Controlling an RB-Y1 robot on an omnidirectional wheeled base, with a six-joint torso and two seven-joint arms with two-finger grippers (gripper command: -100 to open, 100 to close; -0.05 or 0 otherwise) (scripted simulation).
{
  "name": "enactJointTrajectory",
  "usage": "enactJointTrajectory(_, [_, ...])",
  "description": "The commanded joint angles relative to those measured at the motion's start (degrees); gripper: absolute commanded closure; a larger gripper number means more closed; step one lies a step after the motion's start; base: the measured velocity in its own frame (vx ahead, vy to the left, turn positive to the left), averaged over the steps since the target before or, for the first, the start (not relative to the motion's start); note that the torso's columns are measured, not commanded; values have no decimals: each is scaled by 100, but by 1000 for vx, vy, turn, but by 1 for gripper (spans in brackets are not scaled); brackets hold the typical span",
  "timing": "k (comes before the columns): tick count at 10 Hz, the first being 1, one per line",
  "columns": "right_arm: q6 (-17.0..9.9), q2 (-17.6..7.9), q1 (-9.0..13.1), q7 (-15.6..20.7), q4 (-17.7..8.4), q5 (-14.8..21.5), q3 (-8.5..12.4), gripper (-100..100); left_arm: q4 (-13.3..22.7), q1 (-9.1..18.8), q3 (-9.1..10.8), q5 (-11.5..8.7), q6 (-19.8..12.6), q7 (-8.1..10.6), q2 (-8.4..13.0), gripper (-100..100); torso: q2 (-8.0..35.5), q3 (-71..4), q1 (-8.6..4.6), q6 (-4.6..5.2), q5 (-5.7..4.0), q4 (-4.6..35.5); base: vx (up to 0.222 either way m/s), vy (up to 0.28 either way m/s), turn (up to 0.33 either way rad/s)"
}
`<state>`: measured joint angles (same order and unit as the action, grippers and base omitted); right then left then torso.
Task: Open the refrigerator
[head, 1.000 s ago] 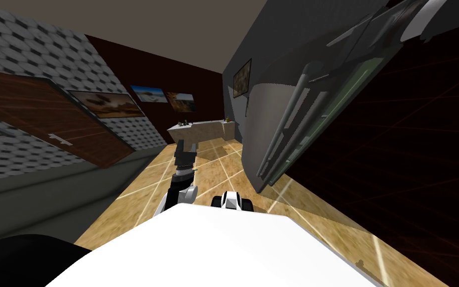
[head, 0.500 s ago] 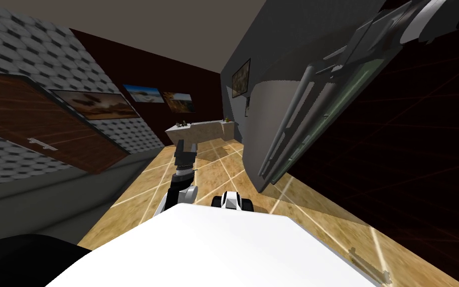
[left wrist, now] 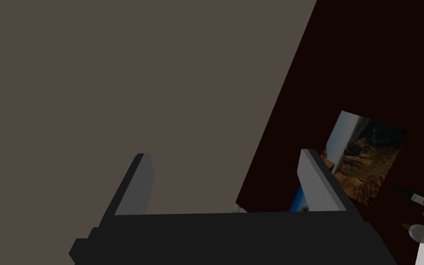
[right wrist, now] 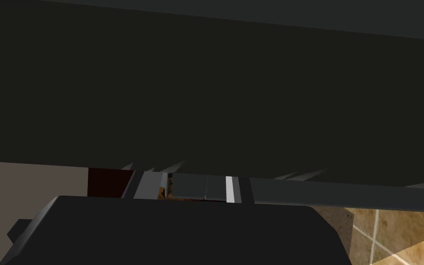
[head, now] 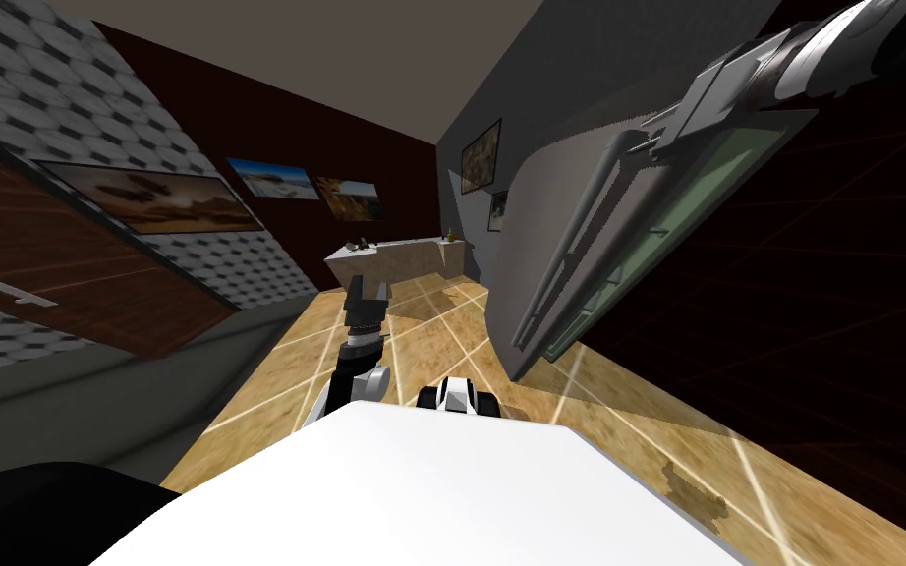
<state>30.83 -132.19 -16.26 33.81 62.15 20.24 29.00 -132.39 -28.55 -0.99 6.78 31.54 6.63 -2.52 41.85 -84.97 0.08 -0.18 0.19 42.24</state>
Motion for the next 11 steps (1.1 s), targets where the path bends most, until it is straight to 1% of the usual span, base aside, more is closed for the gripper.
enactJointTrajectory(1, [-191, -186, -144, -143, -257, 29, -52, 100, 0, 1, 0, 0, 0, 0, 0, 0, 11, 6, 7, -6, 2, -3, -13, 364, -78])
enactJointTrajectory(2, [-134, -154, -176, -89, -215, -5, -18, 100, 0, 1, 0, 0, 0, 0, 0, 0, 18, 14, 17, -4, 3, 1, -9, 171, -40])
enactJointTrajectory(3, [-169, -204, -249, -150, -313, 12, -79, 100, 0, 1, 1, 0, 0, 0, 2, 0, 28, 21, -38, 1, -7, 10, 26, 166, -48])
enactJointTrajectory(4, [-208, -252, -297, -206, -406, 29, -128, 100, 0, 0, 1, 0, 0, 0, 2, 0, 25, 22, -39, 18, -22, 7, 87, 294, -123])
enactJointTrajectory(6, [-285, -350, -392, -317, -593, 64, -226, 100, 0, -1, 0, 0, 0, 0, 0, 0, 6, 13, 31, 4, -6, -14, 68, 359, -113])
enactJointTrajectory(7, [-285, -350, -392, -317, -593, 64, -226, 100, 0, 0, 0, 0, 0, 0, 0, 0, 22, 22, 29, -3, -3, -13, 62, 244, -32])
enactJointTrajectory(9, [-363, -448, -487, -429, -779, 99, -324, 100, 0, 0, 1, 0, 0, 0, 1, 0, 2, 1, -20, 2, -8, -1, 101, 281, -68])
enactJointTrajectory(11, [-440, -546, -582, -540, -966, 133, -422, 100, 0, 0, 1, 0, 0, 0, 1, 0, 7, 7, 18, -1, 0, -8, 62, 354, -110])
